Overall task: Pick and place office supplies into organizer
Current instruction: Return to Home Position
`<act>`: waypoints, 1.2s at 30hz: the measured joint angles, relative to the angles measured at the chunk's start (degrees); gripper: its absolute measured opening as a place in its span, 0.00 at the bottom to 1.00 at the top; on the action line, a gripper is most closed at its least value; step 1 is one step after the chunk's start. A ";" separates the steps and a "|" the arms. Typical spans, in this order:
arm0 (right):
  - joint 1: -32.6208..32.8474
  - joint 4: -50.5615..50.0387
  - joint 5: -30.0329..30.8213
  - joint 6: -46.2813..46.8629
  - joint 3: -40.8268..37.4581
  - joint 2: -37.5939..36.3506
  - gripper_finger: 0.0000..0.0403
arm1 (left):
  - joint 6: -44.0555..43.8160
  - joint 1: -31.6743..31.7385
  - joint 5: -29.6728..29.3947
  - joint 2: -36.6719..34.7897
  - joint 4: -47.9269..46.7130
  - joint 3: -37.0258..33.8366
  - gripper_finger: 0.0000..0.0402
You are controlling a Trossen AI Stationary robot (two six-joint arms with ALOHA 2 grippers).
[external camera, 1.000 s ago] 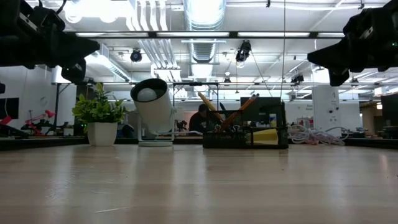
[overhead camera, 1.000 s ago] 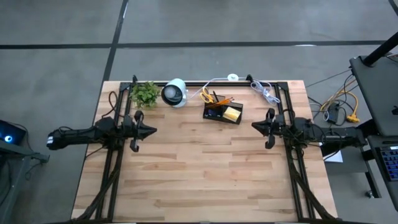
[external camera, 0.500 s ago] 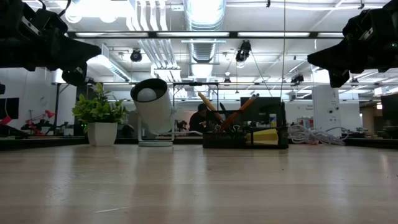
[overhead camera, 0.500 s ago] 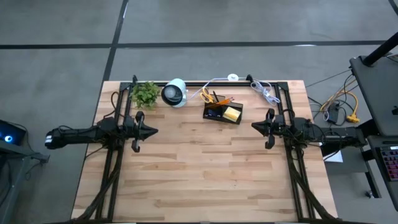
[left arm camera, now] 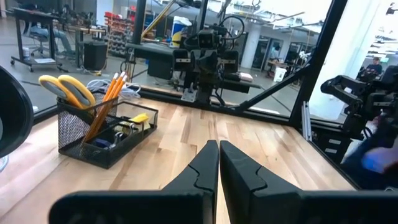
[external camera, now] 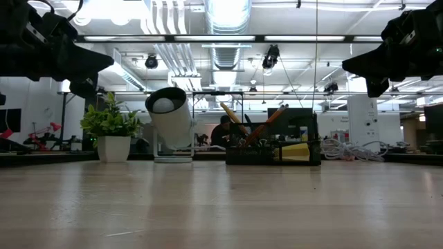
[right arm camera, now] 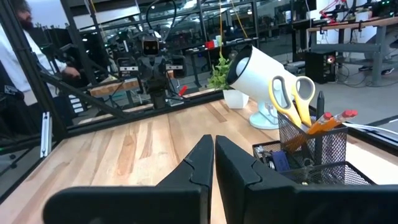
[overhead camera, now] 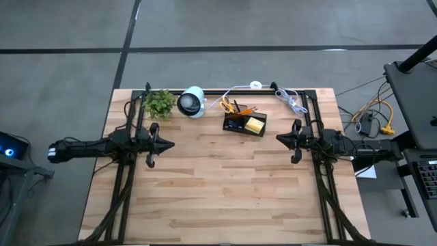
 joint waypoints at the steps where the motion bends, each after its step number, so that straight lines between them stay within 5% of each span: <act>1: 0.00 0.00 0.00 -0.01 0.00 0.00 0.02 | 0.00 0.00 0.00 0.17 0.05 0.00 0.00; 36: 0.00 0.02 0.00 0.05 0.00 0.00 0.02 | 0.01 0.02 0.00 3.00 0.03 0.00 0.00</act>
